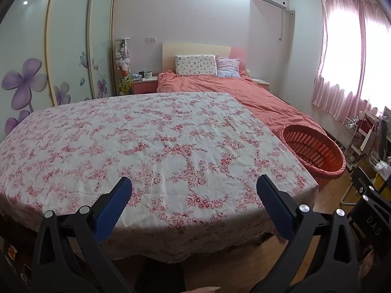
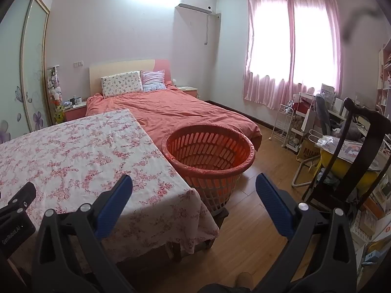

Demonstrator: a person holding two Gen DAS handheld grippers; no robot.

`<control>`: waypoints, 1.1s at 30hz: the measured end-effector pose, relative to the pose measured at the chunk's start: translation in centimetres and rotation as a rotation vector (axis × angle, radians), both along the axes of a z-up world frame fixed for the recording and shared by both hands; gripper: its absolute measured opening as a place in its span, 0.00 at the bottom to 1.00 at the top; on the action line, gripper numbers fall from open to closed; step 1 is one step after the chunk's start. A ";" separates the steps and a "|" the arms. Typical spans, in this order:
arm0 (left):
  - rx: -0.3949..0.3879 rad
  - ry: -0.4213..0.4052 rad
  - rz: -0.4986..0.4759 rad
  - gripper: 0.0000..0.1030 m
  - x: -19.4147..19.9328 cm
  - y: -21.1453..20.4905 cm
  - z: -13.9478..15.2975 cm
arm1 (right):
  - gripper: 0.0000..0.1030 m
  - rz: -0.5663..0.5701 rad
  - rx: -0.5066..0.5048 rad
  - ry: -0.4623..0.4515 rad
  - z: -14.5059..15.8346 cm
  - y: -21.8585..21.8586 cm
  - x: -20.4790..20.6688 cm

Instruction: Collect trash

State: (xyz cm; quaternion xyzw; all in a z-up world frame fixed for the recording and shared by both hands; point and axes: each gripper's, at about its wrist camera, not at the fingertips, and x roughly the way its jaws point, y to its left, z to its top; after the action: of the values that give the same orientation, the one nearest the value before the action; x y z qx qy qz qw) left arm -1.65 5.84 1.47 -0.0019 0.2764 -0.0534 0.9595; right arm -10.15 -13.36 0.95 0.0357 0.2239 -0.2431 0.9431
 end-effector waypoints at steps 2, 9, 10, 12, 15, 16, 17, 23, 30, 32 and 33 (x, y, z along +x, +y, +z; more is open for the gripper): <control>0.000 0.002 0.001 0.97 0.0 0.0 0.0 | 0.96 0.000 0.000 0.003 -0.1 0.0 0.1; 0.000 0.007 0.002 0.97 0.2 -0.1 -0.1 | 0.96 0.000 0.007 0.012 -0.2 -0.1 0.3; 0.000 0.007 0.003 0.97 0.2 -0.1 0.0 | 0.96 0.001 0.006 0.012 -0.2 0.0 0.3; 0.000 -0.001 0.008 0.97 0.1 -0.1 0.1 | 0.96 0.002 0.006 0.013 -0.2 -0.1 0.4; 0.005 -0.017 0.018 0.97 0.0 -0.1 0.3 | 0.96 0.004 0.007 0.012 -0.3 -0.1 0.4; 0.007 -0.021 0.021 0.97 0.0 -0.2 0.4 | 0.96 0.004 0.008 0.012 -0.3 -0.1 0.5; 0.007 -0.024 0.023 0.97 -0.1 -0.2 0.4 | 0.96 0.004 0.007 0.013 -0.3 -0.1 0.5; 0.010 -0.025 0.025 0.97 -0.1 -0.3 0.5 | 0.96 0.003 0.007 0.012 -0.3 -0.1 0.5; 0.007 -0.035 0.026 0.97 -0.2 -0.3 0.6 | 0.96 0.004 0.008 0.011 -0.3 -0.1 0.5; 0.010 -0.035 0.025 0.97 -0.2 -0.4 0.6 | 0.96 0.003 0.008 0.013 -0.3 -0.1 0.5; 0.010 -0.034 0.024 0.97 -0.2 -0.4 0.6 | 0.96 0.003 0.008 0.014 -0.3 -0.1 0.5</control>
State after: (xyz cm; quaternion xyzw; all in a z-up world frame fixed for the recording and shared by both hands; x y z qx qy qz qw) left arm -1.86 5.45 2.04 0.0005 0.2604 -0.0405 0.9646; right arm -9.64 -13.48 0.68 0.0375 0.2313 -0.2409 0.9419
